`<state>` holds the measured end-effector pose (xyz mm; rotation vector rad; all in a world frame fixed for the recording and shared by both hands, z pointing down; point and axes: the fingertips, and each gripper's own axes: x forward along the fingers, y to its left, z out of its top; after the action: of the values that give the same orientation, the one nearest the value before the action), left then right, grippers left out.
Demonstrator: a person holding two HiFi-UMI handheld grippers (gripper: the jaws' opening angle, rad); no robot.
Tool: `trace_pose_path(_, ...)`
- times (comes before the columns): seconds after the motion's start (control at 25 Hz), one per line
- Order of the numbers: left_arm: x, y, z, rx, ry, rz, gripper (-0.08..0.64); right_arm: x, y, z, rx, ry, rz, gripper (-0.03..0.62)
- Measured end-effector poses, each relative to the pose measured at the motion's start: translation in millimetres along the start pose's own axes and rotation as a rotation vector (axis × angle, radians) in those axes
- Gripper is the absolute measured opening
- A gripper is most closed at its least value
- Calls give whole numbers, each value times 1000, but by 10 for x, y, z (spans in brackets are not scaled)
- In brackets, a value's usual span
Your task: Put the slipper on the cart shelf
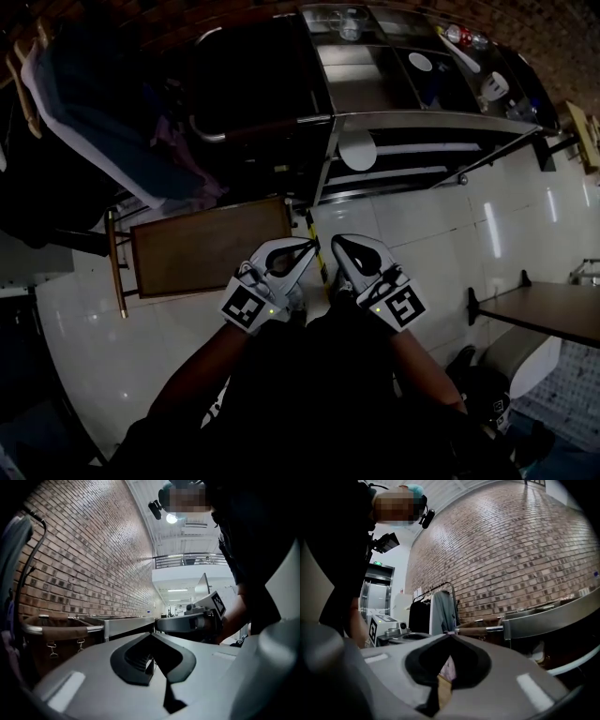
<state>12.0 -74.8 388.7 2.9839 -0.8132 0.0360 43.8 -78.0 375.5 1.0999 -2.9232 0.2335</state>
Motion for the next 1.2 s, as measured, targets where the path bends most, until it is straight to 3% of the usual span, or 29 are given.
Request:
trace_pose_path(0.48,-776,-431,159,-2,-19,137,5,-119,938,48,-37,25,186,2)
trace_pose_path(0.6,-941,-596,245,62,-20,174,5,-196,1139,35,-47,29,243,2)
trace_pose_path(0.76,-1207,-721,275,37,-2,249,5,-243,1384,10,-31,37,295,2)
trace_pose_path(1.04,-1606,-813,345,43,7,283,5,-235,1736,83,-38,26,312,0)
trace_pose_path(1.2,-1731,-810,362,48,0,266,5,-206,1884,93,-42,26,296,0)
